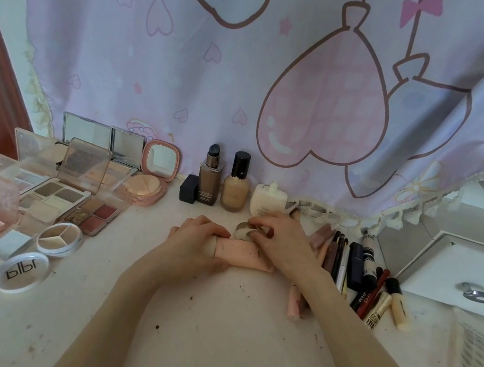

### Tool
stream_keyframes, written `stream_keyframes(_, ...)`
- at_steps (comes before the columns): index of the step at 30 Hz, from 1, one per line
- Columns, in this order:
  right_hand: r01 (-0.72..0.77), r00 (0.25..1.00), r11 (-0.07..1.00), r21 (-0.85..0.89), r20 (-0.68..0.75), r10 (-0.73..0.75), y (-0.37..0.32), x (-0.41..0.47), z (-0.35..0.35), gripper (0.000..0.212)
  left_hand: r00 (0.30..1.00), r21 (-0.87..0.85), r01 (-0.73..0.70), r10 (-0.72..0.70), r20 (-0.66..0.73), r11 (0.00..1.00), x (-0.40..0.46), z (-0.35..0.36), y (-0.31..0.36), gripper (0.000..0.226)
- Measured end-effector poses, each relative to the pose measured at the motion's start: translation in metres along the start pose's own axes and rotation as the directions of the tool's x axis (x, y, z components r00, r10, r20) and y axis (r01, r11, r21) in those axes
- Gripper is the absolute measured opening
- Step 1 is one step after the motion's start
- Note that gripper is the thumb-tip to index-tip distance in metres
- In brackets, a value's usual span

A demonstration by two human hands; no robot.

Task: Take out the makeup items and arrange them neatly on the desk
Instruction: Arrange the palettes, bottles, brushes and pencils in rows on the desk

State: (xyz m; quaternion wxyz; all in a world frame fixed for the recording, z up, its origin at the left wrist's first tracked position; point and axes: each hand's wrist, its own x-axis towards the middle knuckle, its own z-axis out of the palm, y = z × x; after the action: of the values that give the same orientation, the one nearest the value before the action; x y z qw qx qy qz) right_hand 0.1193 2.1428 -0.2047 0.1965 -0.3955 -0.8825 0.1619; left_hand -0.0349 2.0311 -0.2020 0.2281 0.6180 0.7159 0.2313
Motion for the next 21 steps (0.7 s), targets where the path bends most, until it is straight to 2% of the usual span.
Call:
stream_keyframes(8,-0.045,0.993,0.993,-0.109,-0.113,0.033,-0.002,-0.004,0.000,0.025,1.000,0.000,-0.013,0.013,0.003,1.000,0.002,0.001,-0.004,0.048)
stream_keyframes(11,-0.086,0.991,0.994,-0.068,-0.113,0.078,-0.003,-0.005,-0.002,0.025,1.000,-0.036,-0.022,0.021,-0.023,0.999,0.002,0.001,-0.004,0.048)
stream_keyframes(13,-0.092,0.987,0.995,-0.038,-0.132,0.087,-0.004,-0.009,-0.005,0.025,0.997,-0.120,-0.042,0.034,-0.064,0.992,-0.001,0.000,-0.003,0.046)
stream_keyframes(16,-0.071,0.974,0.994,0.079,-0.208,0.086,-0.007,-0.020,-0.012,0.021,0.988,-0.266,-0.082,0.044,-0.145,0.960,-0.006,-0.006,-0.002,0.041)
stream_keyframes(19,-0.040,0.975,0.963,0.265,-0.199,0.095,-0.016,-0.036,-0.017,0.017,0.981,-0.478,-0.127,0.040,-0.188,0.869,-0.012,-0.015,0.000,0.041)
stream_keyframes(21,-0.071,0.964,0.852,0.518,-0.183,0.192,-0.020,-0.046,-0.022,0.016,0.975,-0.589,-0.166,0.043,-0.217,0.791,-0.017,-0.020,0.003,0.046)
